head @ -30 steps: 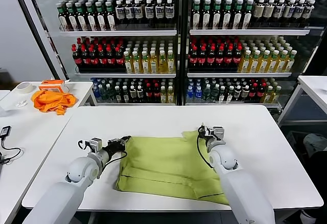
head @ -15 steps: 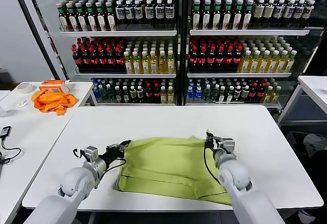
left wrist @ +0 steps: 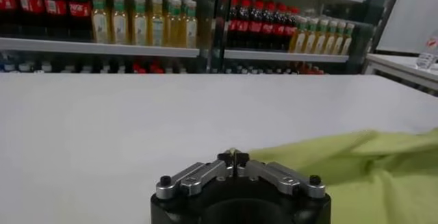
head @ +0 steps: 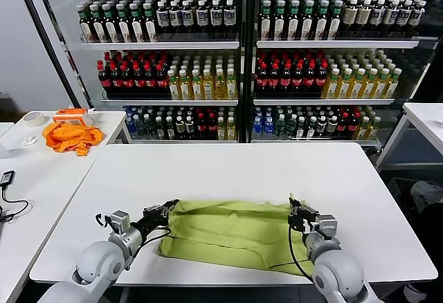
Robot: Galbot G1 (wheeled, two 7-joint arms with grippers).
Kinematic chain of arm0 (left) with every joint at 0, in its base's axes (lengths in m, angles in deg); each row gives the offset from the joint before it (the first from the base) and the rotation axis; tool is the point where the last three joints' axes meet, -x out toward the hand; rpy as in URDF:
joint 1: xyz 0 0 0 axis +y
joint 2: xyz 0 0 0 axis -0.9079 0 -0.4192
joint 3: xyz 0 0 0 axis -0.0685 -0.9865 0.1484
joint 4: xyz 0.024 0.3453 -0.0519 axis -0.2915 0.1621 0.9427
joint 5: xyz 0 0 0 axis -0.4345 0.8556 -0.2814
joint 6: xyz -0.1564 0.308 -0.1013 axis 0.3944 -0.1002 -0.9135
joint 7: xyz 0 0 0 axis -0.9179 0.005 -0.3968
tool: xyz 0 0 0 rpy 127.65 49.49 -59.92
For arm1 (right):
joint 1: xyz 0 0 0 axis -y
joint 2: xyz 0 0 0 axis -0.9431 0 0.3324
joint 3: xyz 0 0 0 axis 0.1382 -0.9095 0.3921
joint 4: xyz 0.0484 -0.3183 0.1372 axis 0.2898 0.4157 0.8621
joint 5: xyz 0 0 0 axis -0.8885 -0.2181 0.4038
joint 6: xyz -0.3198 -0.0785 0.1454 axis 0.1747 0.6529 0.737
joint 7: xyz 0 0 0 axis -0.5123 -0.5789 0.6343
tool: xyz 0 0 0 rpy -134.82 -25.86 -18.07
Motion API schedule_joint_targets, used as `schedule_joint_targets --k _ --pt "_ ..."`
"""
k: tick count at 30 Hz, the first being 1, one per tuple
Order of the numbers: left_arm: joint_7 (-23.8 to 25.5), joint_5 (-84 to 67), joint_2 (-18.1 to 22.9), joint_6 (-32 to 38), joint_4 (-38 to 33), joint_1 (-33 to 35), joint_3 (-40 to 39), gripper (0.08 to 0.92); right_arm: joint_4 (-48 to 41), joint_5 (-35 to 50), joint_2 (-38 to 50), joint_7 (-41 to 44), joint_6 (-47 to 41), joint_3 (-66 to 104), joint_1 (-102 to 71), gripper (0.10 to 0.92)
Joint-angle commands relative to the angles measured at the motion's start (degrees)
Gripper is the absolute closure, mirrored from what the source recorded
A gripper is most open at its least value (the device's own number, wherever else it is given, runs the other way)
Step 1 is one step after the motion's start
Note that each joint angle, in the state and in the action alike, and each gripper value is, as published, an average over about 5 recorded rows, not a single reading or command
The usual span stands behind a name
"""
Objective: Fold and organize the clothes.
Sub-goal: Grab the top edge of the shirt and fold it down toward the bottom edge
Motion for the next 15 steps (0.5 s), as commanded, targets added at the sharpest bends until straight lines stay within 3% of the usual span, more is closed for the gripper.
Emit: schedule_joint_targets --k 1,15 --pt "-0.07 -0.50 -0.33 0.31 -0.87 1.45 0.40 0.918 3.52 -1.43 0.24 0.81 -0.28 1.68 -4.54 0.920" --pt "0.21 -0.68 -1.43 -0.89 -3.18 3.84 2.24 0.918 3.00 -2.87 0.00 2.48 1.14 0.43 -5.72 0.920"
